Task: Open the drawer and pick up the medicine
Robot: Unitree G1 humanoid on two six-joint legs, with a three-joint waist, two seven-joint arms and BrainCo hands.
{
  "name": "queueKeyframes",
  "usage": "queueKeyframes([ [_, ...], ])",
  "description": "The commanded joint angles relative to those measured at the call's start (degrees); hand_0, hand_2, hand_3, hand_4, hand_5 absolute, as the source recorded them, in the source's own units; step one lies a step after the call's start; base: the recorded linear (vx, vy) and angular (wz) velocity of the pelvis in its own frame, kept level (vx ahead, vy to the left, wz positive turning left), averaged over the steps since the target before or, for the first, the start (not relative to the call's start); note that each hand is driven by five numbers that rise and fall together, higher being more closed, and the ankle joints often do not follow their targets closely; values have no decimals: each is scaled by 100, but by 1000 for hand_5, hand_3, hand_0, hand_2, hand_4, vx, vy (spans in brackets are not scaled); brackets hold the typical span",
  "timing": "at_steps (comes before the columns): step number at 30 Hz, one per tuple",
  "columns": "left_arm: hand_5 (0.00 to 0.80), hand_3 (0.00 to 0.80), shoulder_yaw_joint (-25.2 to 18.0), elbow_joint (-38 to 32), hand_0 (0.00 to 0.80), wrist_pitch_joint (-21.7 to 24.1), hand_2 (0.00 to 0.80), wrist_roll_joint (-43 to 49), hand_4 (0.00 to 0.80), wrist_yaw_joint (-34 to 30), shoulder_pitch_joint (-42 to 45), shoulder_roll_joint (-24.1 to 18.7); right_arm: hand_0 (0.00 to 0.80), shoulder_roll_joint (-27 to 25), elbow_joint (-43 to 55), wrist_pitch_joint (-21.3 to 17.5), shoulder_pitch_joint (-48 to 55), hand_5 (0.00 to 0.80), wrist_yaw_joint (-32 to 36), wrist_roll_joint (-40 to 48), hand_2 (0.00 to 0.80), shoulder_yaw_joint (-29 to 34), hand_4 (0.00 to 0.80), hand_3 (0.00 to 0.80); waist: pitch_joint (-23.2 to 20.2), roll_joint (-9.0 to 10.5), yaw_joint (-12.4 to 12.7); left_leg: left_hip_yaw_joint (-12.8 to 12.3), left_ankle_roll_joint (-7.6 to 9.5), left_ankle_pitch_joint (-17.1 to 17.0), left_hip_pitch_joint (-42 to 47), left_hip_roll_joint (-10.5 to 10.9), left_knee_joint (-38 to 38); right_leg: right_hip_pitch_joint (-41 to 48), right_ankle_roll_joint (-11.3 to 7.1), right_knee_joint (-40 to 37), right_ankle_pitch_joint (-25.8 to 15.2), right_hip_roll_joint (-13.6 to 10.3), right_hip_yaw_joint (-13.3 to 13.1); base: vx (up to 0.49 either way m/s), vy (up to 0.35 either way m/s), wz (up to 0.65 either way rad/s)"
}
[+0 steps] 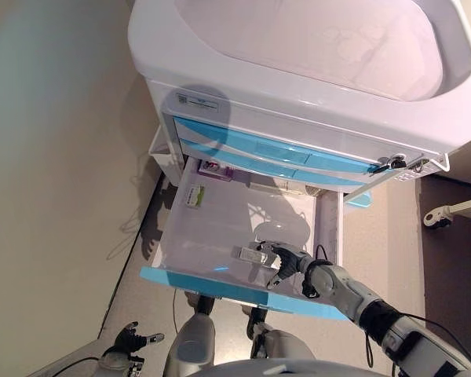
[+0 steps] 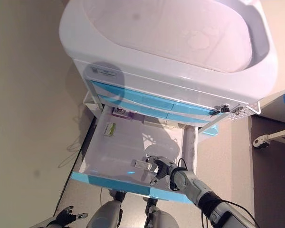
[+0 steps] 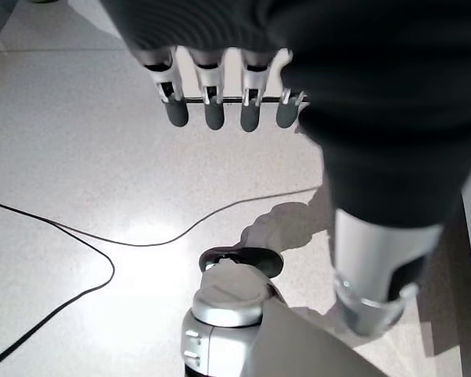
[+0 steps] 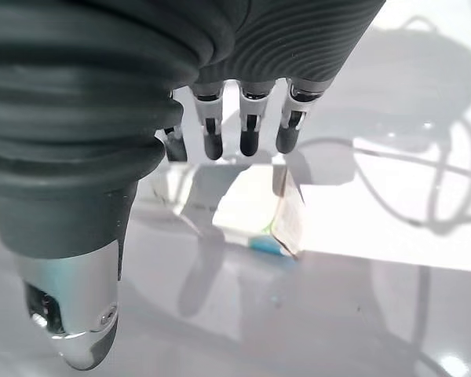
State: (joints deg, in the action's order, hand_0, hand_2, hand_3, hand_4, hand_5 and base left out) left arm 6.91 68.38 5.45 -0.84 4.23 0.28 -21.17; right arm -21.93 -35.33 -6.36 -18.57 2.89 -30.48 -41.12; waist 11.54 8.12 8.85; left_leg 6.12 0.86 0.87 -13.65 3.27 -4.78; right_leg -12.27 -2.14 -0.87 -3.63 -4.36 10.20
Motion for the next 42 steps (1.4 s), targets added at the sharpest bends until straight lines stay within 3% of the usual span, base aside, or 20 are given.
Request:
queueKeyframes([
  [1,0,0,39,166,0,6,0,-86,0,146,-101,122,0,72,48,57,-132,0,-209,-349,0,-330,0,0,-23,-119,-13,-57,148,-652,-262,179,560,-187,-266,592,27,-12,-36,0,0,0],
  [6,0,0,293,99,0,28,0,-262,0,272,-215,250,0,550,-991,274,-508,0,-627,-746,0,-577,0,0,94,-201,22,-78,162,-671,-333,188,541,-262,-266,585,-31,-17,-102,-7,5,-1],
  [13,0,0,518,29,0,33,0,-403,0,378,-305,347,0,856,-1537,433,-873,0,-931,-913,0,-730,0,0,176,-276,49,-90,167,-700,-402,198,550,-340,-263,571,-76,-18,-138,-2,0,-1],
  [15,0,0,611,-7,0,35,0,-473,0,417,-348,389,433,952,-1755,504,-1029,433,-1016,-1073,433,-810,433,433,219,-306,64,-95,159,-730,-442,193,573,-383,-259,552,-110,-14,-134,-11,-4,-4],
  [16,0,0,610,-5,0,36,0,-474,0,418,-351,389,527,957,-1763,503,-1033,527,-1020,-1074,527,-810,527,527,220,-305,64,-96,159,-732,-442,193,575,-384,-259,552,-111,-13,-135,0,0,0],
  [17,0,0,641,21,0,43,0,-506,0,434,-402,405,747,994,-1840,521,-1084,747,-1110,-1088,747,-814,747,747,239,-309,63,-92,151,-750,-459,191,598,-402,-260,528,-133,-10,-141,0,0,0],
  [18,0,0,659,14,0,40,0,-525,0,448,-416,412,800,1007,-1859,532,-1101,800,-1127,-1107,800,-824,800,800,248,-311,64,-85,150,-758,-469,193,604,-409,-263,519,-146,-11,-142,0,0,0],
  [42,0,0,757,77,0,37,0,-594,0,630,-627,484,800,970,-1818,575,-1121,800,-1381,-862,800,-700,800,800,353,-315,-8,-12,118,-832,-539,197,726,-496,-253,507,-143,-10,-56,3,-2,2],
])
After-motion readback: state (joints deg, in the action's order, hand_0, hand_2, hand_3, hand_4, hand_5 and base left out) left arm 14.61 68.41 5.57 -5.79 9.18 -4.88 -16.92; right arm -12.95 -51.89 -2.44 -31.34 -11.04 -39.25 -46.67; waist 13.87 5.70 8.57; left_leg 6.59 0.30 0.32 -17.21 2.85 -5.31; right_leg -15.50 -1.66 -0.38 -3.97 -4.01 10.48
